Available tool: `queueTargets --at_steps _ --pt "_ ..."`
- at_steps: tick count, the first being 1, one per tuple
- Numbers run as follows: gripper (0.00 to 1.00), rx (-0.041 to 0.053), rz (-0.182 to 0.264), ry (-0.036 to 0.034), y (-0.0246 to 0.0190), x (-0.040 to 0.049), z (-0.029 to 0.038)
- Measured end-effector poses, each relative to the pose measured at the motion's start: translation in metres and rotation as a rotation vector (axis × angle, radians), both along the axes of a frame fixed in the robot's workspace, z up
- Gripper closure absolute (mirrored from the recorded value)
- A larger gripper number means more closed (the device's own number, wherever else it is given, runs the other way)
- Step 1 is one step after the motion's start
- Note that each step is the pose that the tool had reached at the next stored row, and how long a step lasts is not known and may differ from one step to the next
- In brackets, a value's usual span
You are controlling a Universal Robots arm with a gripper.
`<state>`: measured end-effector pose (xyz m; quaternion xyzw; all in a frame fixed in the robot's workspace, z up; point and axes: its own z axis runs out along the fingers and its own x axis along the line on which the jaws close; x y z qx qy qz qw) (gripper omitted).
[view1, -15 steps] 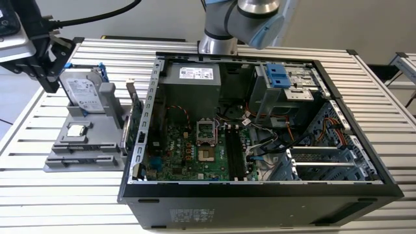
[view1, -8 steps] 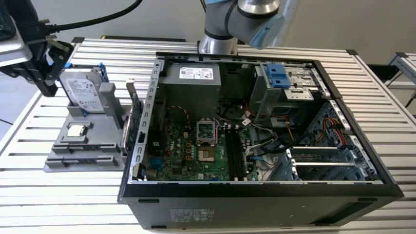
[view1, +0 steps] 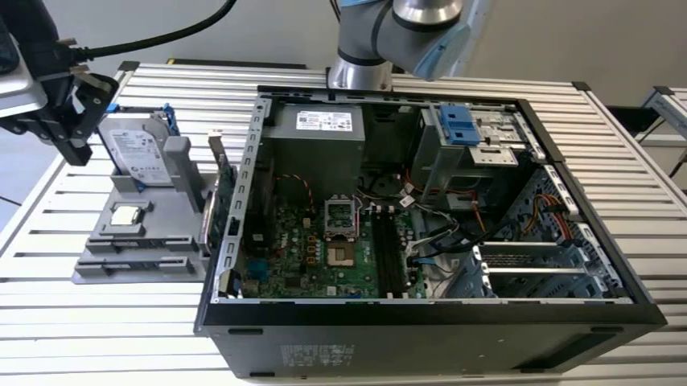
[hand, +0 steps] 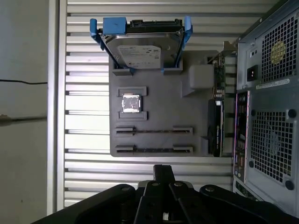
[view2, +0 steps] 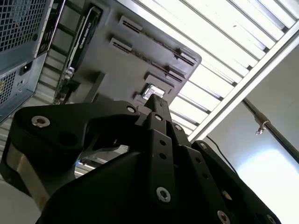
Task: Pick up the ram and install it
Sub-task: 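Reach for the ram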
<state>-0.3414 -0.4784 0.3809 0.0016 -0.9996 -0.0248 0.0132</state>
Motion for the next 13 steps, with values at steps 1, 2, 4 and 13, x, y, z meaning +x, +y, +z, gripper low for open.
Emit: queueTargets --at_steps 1,2,4,13 --pt "1.00 0.0000 0.000 0.0000 -0.0003 0.0000 0.0000" --pt "1.00 0.0000 0.000 0.0000 -0.0003 0.0000 0.0000" --pt "1.00 0.0000 0.000 0.0001 -0.0004 0.0000 -0.0001" --pt "1.00 0.0000 0.000 -0.0001 -0.0004 -0.0025 -0.0001"
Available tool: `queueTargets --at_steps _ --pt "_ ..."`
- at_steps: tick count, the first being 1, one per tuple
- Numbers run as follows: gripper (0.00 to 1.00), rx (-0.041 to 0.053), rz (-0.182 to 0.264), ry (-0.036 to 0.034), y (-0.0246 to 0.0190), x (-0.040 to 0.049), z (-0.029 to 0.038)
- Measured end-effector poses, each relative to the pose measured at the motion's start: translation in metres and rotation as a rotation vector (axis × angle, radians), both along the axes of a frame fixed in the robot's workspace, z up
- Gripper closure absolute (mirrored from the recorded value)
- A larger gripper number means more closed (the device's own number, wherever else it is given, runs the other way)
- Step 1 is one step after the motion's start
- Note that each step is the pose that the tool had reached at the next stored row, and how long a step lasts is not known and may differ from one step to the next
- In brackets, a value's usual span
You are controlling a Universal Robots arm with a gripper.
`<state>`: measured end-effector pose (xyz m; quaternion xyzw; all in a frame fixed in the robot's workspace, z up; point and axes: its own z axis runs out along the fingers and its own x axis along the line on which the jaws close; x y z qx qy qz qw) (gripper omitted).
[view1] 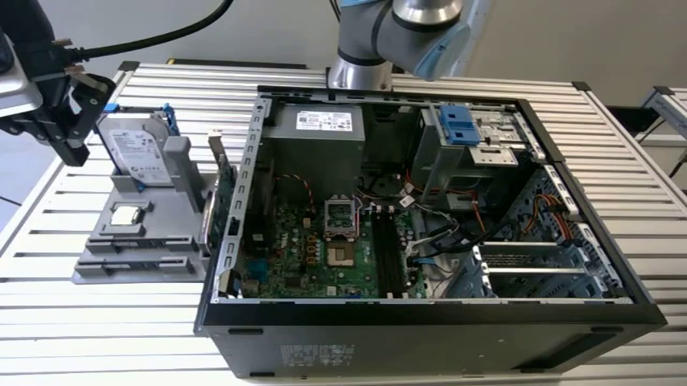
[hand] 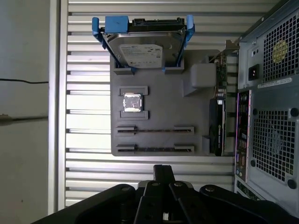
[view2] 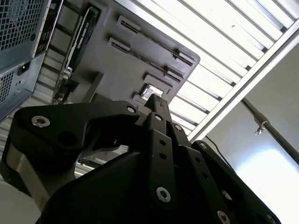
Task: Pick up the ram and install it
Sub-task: 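Reach for the ram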
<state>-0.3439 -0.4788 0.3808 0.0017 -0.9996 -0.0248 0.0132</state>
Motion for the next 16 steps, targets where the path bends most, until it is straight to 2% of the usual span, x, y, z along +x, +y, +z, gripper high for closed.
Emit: queueTargets --at_steps 16 --pt "1.00 0.0000 0.025 0.0000 0.0000 0.0000 0.0000"
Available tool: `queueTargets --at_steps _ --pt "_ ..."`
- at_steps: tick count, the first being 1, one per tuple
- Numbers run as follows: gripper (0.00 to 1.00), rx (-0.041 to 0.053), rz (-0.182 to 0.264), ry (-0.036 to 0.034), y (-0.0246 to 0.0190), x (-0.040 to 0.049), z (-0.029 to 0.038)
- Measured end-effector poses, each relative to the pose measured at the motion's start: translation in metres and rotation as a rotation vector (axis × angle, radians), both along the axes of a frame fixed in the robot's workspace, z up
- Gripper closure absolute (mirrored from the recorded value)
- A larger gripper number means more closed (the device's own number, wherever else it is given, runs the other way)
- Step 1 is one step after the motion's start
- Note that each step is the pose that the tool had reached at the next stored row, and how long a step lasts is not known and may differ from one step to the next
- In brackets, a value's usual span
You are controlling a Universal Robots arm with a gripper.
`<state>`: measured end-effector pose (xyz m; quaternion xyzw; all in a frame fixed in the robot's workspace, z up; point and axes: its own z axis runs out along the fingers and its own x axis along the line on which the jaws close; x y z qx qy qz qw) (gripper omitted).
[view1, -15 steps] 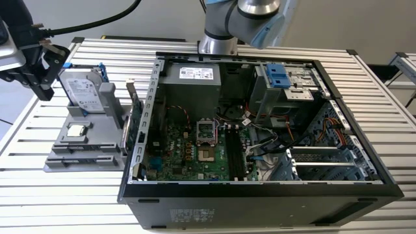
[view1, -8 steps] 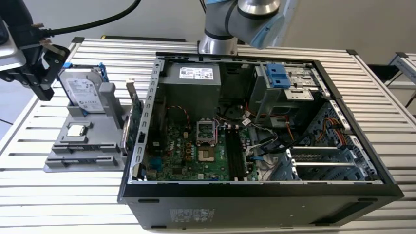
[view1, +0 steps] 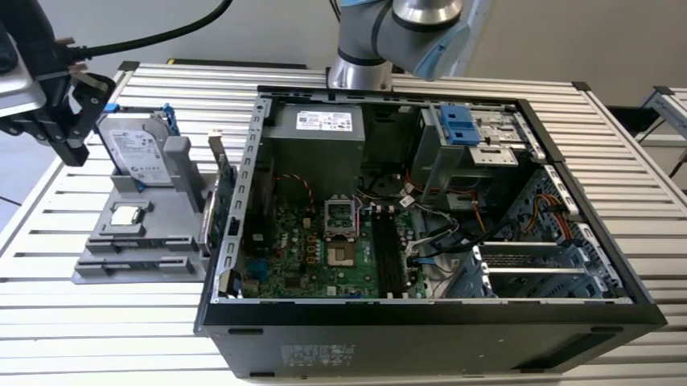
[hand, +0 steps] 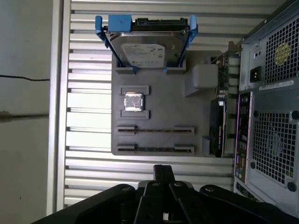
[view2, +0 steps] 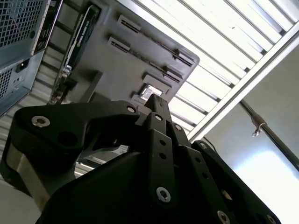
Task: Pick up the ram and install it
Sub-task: 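Reach for the ram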
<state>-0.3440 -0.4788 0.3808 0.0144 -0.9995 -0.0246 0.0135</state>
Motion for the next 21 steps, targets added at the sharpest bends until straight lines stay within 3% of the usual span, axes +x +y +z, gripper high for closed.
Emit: queueTargets --at_steps 21 --pt "1.00 0.0000 0.048 0.0000 0.0000 0.0000 0.0000"
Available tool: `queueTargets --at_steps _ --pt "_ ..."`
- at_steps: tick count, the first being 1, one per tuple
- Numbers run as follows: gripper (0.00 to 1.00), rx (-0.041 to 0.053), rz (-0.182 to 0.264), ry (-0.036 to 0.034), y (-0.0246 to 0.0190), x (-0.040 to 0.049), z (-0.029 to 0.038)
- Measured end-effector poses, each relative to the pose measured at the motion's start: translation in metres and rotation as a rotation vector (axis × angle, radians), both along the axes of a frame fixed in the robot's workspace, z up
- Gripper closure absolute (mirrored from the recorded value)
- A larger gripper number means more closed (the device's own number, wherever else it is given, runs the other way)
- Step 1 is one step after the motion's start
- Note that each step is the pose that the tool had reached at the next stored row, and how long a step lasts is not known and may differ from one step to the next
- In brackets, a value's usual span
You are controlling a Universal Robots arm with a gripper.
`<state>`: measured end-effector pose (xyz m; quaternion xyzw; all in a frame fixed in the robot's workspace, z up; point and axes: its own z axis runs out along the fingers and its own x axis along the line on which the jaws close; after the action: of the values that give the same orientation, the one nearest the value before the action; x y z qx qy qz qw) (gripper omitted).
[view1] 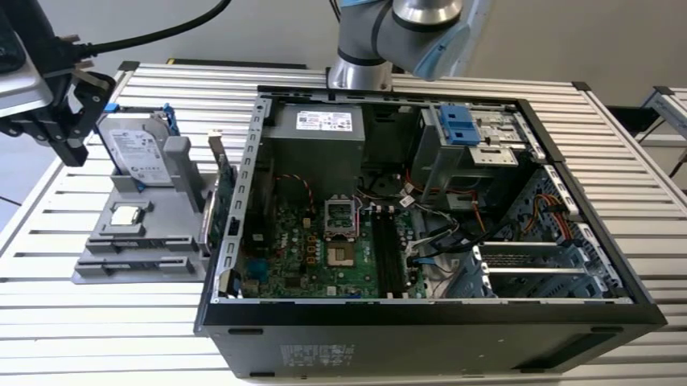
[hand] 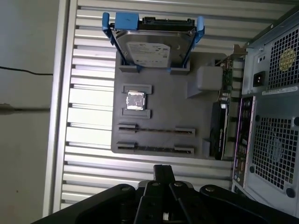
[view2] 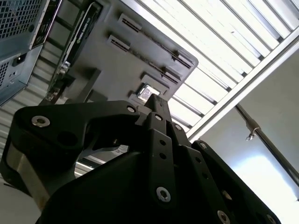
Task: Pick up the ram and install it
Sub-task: 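Reach for the ram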
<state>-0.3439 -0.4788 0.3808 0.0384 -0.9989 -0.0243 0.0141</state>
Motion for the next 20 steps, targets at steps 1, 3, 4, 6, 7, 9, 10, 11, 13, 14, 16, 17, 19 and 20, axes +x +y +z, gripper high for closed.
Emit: queueTargets --at_steps 1,3,4,6,7,9,10,11,13,14,16,17,19,20 --pt "1.00 0.0001 0.002 0.0000 0.0000 0.0000 0.0000" --pt "1.00 0.0001 0.006 -0.0001 0.0000 0.0000 -0.0001" --pt "1.00 0.0001 0.008 0.0000 0.0000 0.0000 -0.0001" --pt "1.00 0.0000 0.013 0.0000 0.0000 0.0000 0.0000" --pt "1.00 0.0000 0.015 0.0000 0.0000 0.0000 0.0000" --pt "1.00 0.0000 0.019 0.0000 0.0000 0.0000 0.0000" --pt "1.00 0.0000 0.020 0.0000 0.0000 0.0000 0.0000" --pt "1.00 0.0000 0.022 0.0000 0.0000 0.0000 0.0000" --pt "1.00 0.0000 0.026 0.0000 0.0000 0.0000 0.0000" --pt "1.00 0.0000 0.028 0.0000 0.0000 0.0000 0.0000" --pt "1.00 0.0001 0.031 0.0000 0.0000 0.0000 0.0000" --pt "1.00 0.0001 0.033 -0.0001 0.0000 0.0000 0.0000" --pt "1.00 0.0001 0.039 0.0000 0.0000 0.0000 0.0000" --pt "1.00 0.0000 0.044 0.0000 0.0000 0.0000 0.0000"
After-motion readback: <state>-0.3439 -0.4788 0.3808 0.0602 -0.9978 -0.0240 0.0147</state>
